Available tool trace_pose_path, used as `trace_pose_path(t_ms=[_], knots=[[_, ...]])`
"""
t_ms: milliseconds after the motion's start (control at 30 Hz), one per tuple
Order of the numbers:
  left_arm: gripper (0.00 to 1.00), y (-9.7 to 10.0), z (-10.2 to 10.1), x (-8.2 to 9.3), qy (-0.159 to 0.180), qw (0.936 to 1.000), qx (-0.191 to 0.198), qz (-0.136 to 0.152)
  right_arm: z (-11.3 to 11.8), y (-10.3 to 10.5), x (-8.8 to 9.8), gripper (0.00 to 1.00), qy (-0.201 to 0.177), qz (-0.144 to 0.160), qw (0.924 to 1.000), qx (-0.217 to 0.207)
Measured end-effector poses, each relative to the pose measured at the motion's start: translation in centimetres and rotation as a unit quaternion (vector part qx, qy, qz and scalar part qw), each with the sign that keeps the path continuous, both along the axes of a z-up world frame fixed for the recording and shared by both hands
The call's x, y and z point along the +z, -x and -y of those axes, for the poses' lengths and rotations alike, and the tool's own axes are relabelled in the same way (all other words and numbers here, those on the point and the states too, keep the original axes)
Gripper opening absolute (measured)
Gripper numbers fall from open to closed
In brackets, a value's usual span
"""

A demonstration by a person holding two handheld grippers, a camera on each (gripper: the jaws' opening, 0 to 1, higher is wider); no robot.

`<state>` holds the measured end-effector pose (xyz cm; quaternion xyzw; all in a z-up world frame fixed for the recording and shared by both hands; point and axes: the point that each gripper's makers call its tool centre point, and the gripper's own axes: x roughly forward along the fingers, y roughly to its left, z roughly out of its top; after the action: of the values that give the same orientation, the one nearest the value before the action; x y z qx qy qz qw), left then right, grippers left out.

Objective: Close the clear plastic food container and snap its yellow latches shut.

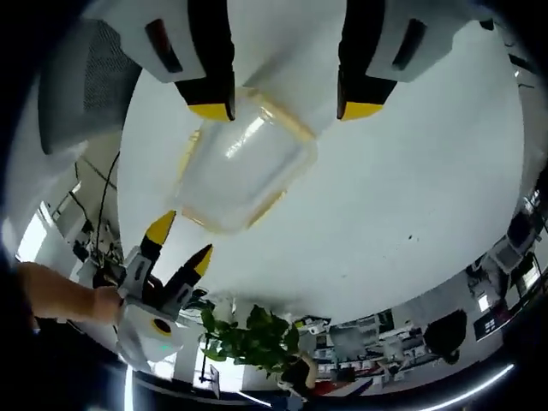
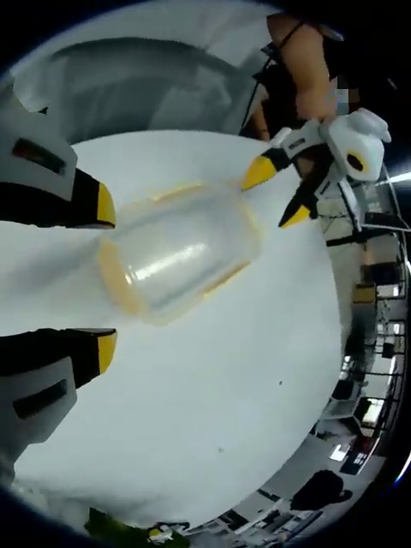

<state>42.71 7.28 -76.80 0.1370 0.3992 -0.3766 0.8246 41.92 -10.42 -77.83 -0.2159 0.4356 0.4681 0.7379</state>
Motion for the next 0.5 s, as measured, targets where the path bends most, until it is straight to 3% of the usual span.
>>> trace_pose_path(t_ms=[167, 300, 500], knots=[[0.46, -0.3, -0.6, -0.2, 0.011, 0.9977, 0.062, -0.025, -0.4, 0.0, 0.1, 0.43, -0.015, -0.017, 0.9994, -0.026], [0.44, -0.1, -0.9, -0.7, 0.006, 0.996, 0.078, -0.043, -0.4, -0.2, -0.1, 0.43, -0.013, -0.024, 0.9985, -0.047], [0.42, 0.2, -1.3, -1.4, 0.018, 0.9855, 0.143, -0.089, -0.5, -0.2, -0.5, 0.42, -0.015, -0.045, 0.9949, -0.089]])
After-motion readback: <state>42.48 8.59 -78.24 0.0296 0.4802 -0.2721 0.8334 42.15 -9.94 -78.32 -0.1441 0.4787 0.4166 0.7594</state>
